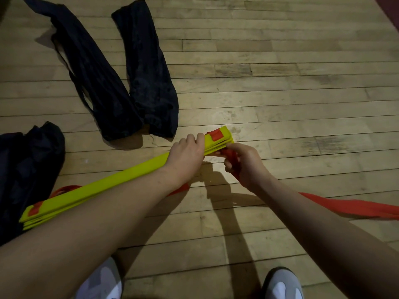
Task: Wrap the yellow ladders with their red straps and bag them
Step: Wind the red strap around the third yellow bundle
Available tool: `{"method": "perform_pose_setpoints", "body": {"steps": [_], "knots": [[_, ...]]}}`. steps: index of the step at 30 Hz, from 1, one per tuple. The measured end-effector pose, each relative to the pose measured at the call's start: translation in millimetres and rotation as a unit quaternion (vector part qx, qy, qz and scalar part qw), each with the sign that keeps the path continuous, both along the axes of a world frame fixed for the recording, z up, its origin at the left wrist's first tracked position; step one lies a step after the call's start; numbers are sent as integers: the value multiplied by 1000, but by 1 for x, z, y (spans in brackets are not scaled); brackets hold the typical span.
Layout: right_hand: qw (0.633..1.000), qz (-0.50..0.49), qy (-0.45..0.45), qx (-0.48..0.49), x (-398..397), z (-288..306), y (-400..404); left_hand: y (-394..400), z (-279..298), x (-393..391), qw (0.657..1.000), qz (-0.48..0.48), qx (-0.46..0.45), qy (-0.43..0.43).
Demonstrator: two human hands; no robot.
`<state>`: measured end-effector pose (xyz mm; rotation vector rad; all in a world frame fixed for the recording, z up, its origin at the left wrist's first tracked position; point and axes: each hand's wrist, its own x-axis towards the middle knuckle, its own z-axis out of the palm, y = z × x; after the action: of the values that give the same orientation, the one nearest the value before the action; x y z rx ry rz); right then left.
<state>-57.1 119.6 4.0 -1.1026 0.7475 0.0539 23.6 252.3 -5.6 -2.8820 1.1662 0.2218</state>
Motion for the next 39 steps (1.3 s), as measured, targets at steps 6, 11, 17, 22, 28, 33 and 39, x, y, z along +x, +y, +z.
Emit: {"method": "perform_pose_setpoints", "body": {"steps": [6,11,17,22,28,33,39], "knots": [[997,-19,-10,-80,3,0,0,1,3,-6,997,7,-56,54],[998,-9,-18,-65,-1,-4,-7,13,23,13,985,-27,-96,144],[997,31,-54,-39,-2,-2,-9,15,31,37,977,-68,-78,185],[993,95,-46,-56,-5,-3,-12,16,27,23,965,-36,-141,217],[989,118,-5,-89,-7,-7,-1,11,23,15,986,-29,-95,135],[984,116,6,-133,-4,-2,6,5,19,12,992,-3,-86,94],[988,94,13,-123,-1,2,4,-4,2,2,998,46,-37,19]]}}
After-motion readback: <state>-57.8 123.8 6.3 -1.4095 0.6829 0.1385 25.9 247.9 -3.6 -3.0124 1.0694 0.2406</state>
